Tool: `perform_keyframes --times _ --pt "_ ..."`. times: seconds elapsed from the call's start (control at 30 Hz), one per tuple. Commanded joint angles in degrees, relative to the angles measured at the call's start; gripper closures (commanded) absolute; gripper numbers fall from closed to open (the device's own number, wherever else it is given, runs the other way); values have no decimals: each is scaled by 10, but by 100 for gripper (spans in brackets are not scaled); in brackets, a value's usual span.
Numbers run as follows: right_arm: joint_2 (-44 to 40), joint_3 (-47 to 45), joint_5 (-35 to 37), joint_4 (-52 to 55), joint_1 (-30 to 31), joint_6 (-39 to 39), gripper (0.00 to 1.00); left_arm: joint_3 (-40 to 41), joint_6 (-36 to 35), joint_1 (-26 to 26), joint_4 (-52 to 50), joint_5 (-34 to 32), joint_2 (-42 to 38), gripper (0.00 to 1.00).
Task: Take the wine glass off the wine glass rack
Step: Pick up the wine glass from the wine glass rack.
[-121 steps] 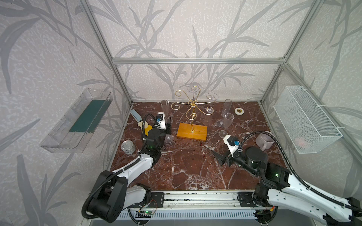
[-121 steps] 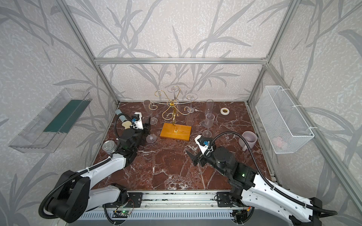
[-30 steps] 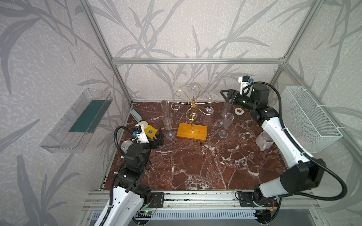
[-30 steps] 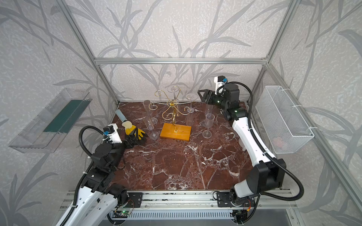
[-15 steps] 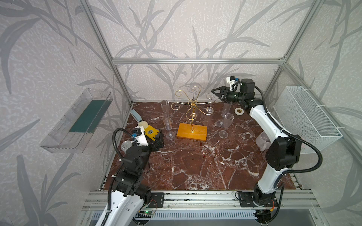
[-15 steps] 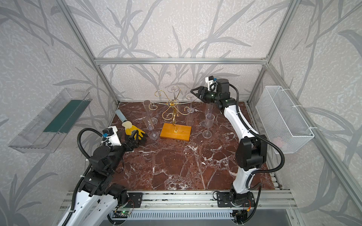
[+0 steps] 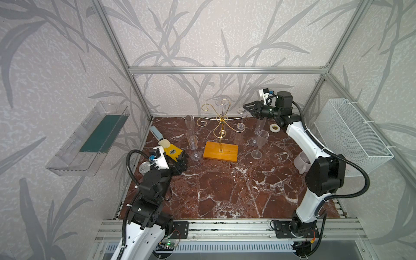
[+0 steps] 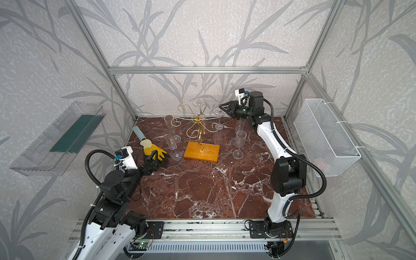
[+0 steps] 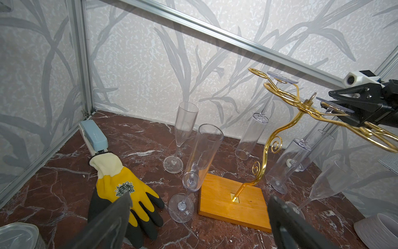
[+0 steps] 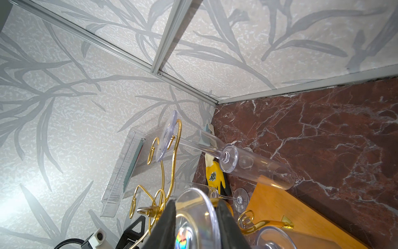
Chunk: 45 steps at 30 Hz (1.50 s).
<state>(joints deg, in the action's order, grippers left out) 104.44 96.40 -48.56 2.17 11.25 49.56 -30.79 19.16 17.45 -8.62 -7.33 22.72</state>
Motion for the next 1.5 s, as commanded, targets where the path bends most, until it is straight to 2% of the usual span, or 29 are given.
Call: perform_keyframes --times 0.0,0.53,0.8,1.13,1.33,1.47 --pt "-3 -15 -18 -45 -1 18 70 8 12 -2 -5 -4 -9 1" --pt "-5 -38 -22 -105 -1 62 84 7 18 -2 -28 -14 -33 1" --pt "-4 -54 -27 -146 -2 95 100 -2 14 -2 -49 -21 -40 1" --pt "-2 -75 -35 -211 -2 167 100 -7 18 -2 -58 -20 -51 1" --pt "-2 -89 -34 -314 -6 263 100 -8 23 -2 -62 -16 -53 1" --pt "-13 -90 -33 -308 -7 264 100 -9 23 -2 -67 -19 -59 1"
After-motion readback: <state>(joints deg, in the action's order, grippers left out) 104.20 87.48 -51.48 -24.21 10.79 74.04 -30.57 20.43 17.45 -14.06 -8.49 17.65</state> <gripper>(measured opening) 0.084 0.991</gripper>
